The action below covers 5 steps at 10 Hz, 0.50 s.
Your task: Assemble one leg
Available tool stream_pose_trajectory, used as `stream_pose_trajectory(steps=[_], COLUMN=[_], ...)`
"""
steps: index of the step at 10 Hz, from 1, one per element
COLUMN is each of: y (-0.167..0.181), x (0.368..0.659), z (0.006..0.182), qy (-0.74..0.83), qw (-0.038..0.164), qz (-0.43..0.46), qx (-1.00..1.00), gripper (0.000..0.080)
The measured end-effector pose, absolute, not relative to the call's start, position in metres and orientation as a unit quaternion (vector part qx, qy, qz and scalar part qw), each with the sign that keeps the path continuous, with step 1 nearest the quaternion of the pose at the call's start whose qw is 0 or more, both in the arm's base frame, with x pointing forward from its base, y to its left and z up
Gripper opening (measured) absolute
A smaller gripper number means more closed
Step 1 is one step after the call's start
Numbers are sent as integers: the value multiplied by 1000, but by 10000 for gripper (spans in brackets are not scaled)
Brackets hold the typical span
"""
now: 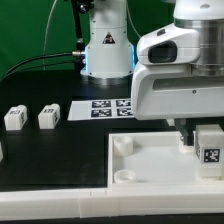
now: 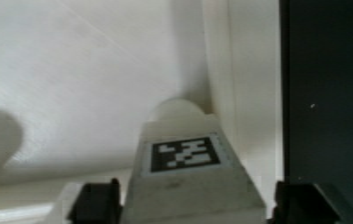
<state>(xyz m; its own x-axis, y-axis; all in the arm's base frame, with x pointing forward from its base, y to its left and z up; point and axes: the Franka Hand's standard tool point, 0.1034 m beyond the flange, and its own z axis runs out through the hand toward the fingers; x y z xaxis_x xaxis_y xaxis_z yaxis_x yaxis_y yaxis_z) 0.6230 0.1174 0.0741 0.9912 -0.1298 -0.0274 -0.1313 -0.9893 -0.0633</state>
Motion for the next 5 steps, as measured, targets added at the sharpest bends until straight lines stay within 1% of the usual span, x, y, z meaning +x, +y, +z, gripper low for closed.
stream_pose_trajectory(steps=[1, 4, 5], y=[117, 117, 117], x=[623, 623, 623], z=[74, 74, 74], qy=[66, 95, 139], qw=[32, 33, 32], qz=[12, 13, 14], qx=[-997, -995, -990], gripper=[290, 291, 291])
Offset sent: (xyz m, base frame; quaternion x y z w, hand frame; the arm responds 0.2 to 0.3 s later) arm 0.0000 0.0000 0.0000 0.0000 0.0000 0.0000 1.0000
